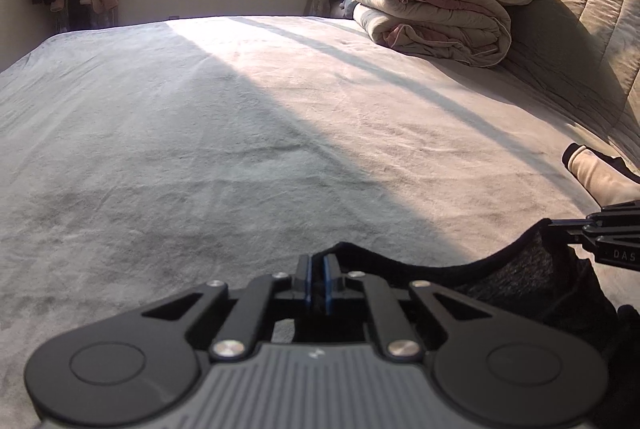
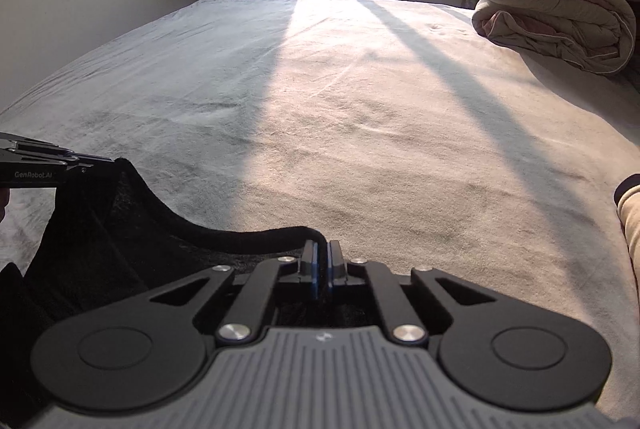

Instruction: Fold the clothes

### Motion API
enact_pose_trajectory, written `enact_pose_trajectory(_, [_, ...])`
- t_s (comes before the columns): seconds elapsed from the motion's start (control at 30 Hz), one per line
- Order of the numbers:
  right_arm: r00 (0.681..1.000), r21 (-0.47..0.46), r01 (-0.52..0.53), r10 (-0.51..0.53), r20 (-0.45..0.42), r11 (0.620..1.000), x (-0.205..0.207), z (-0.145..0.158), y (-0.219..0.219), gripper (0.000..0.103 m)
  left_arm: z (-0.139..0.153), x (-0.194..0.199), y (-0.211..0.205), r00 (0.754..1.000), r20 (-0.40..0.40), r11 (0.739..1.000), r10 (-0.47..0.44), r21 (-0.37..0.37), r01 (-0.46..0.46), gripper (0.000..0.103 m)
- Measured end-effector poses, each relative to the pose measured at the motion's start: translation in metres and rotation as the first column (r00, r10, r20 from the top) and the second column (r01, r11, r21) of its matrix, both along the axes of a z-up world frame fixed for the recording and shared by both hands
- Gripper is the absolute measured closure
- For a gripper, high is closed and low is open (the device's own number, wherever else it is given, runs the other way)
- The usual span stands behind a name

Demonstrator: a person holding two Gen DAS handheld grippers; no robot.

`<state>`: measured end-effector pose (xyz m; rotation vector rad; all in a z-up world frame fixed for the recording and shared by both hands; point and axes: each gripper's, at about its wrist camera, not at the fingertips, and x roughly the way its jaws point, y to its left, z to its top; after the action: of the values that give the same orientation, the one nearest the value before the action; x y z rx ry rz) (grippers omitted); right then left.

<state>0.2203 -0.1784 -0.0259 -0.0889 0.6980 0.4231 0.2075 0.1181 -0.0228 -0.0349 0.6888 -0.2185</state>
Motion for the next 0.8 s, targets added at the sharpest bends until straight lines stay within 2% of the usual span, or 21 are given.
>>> enact_pose_trajectory(0.27, [0.997, 0.016, -0.004, 0.002, 0.075, 1.000, -0.034, 0.034, -0.002, 0.098, 0.035, -0.042, 0.006, 0.997, 0.081, 1.000, 0.004, -0.031, -0.001, 0.097])
enact_pose_trajectory(0.5, [0.991, 0.019, -0.019, 0.017, 0.131, 1.000, -0.072, 0.054, -0.004, 0.098, 0.054, -0.089, 0.006, 0.989, 0.140, 0.998, -0.038, -0.036, 0.044, 0.097])
enact_pose_trajectory(0.67, [0.988, 0.014, -0.031, 0.029, 0.149, 0.999, -0.102, 0.058, -0.008, 0.098, 0.054, -0.120, 0.005, 0.985, 0.157, 0.996, -0.064, -0.044, 0.072, 0.097])
enact_pose_trajectory(0.8, [0.988, -0.006, -0.052, 0.053, 0.146, 0.999, -0.125, 0.052, -0.009, 0.098, 0.042, -0.148, 0.005, 0.985, 0.150, 0.993, -0.090, -0.064, 0.101, 0.097])
